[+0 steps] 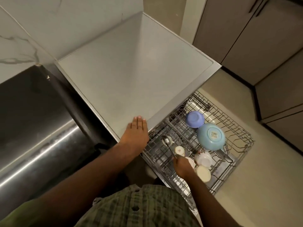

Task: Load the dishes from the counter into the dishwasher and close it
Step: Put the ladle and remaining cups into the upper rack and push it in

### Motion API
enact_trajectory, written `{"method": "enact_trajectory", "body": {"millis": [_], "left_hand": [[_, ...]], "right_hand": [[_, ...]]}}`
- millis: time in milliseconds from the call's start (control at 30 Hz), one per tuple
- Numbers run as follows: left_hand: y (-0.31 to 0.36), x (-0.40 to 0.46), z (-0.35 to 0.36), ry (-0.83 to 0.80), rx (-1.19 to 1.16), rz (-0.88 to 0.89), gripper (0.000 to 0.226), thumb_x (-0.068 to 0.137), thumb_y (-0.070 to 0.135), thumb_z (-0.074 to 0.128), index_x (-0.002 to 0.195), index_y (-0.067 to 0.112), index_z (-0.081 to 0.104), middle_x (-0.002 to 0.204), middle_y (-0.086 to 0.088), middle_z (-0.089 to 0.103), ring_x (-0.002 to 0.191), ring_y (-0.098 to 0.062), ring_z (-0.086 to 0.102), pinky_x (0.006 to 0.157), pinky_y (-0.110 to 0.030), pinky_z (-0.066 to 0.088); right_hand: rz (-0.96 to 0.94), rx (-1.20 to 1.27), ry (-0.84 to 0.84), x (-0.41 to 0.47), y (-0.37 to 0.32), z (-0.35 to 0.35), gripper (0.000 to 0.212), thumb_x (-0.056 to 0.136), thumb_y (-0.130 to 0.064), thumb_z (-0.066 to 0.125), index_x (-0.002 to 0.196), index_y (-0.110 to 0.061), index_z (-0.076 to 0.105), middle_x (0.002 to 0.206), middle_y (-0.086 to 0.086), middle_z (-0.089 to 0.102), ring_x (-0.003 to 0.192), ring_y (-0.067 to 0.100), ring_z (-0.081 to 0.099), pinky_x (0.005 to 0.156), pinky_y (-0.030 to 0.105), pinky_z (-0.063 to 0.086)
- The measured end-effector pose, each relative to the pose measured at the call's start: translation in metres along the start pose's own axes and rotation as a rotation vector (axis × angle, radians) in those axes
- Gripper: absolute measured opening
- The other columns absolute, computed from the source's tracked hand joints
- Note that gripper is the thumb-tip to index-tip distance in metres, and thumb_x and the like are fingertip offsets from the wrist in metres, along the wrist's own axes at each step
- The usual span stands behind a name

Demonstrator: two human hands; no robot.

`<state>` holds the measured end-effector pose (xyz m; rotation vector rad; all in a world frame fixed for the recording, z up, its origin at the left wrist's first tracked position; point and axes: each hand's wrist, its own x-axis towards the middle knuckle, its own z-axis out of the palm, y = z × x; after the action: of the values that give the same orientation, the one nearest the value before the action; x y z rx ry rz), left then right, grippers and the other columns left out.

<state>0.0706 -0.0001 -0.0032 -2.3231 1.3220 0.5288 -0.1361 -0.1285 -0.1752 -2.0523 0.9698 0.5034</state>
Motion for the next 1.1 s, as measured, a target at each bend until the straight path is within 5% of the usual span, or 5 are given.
{"method": "enact_trajectory", "body": {"millis": [100,367,600,767,1100], "left_hand": [[0.003,-0.001,-0.004,-0.007,0.006,-0.018,0.071,0.109,0.015,0.032,0.157,-0.011,-0.013,0.164,-0.037,-0.011,0.156,-0.049,-0.001,0.128,-0.056,0.016],[0.006,-0.002,-0.003,-0.024,0.038,-0.057,0.061,0.111,0.012,0.019,0.157,-0.01,-0.015,0.165,-0.036,-0.013,0.157,-0.048,-0.006,0.128,-0.054,0.016],[0.01,-0.002,-0.006,-0.051,0.068,-0.066,0.06,0.111,0.012,0.016,0.155,-0.012,-0.018,0.163,-0.039,-0.015,0.155,-0.051,-0.008,0.127,-0.057,0.015],[0.01,-0.003,-0.007,-0.064,0.075,-0.065,0.061,0.11,0.011,0.016,0.155,-0.013,-0.017,0.163,-0.04,-0.015,0.155,-0.052,-0.008,0.127,-0.058,0.016],[0.012,0.001,0.002,-0.044,0.071,-0.077,0.066,0.112,0.016,0.024,0.153,-0.014,-0.018,0.161,-0.041,-0.015,0.154,-0.054,-0.007,0.127,-0.059,0.016]], "right_hand": [[-0.033,-0.039,-0.105,0.025,-0.003,0.018,0.019,0.105,-0.012,0.046,0.117,-0.005,0.059,0.105,0.016,0.068,0.104,0.036,0.068,0.077,0.033,0.048],[-0.059,-0.078,-0.193,0.076,0.002,0.044,0.034,0.102,-0.003,0.043,0.129,-0.003,0.064,0.121,0.019,0.07,0.109,0.031,0.069,0.089,0.037,0.056],[0.074,-0.023,-0.149,0.09,0.007,0.053,0.044,0.097,-0.001,0.05,0.14,-0.01,0.053,0.122,0.016,0.069,0.108,0.03,0.068,0.08,0.036,0.052],[0.141,-0.039,-0.128,0.086,0.014,0.054,0.033,0.094,0.0,0.057,0.126,-0.007,0.06,0.12,0.015,0.069,0.111,0.032,0.067,0.09,0.041,0.055],[0.15,-0.062,-0.072,0.069,0.017,0.056,0.034,0.093,-0.004,0.067,0.125,-0.011,0.058,0.114,0.01,0.071,0.104,0.027,0.069,0.076,0.03,0.048]]}}
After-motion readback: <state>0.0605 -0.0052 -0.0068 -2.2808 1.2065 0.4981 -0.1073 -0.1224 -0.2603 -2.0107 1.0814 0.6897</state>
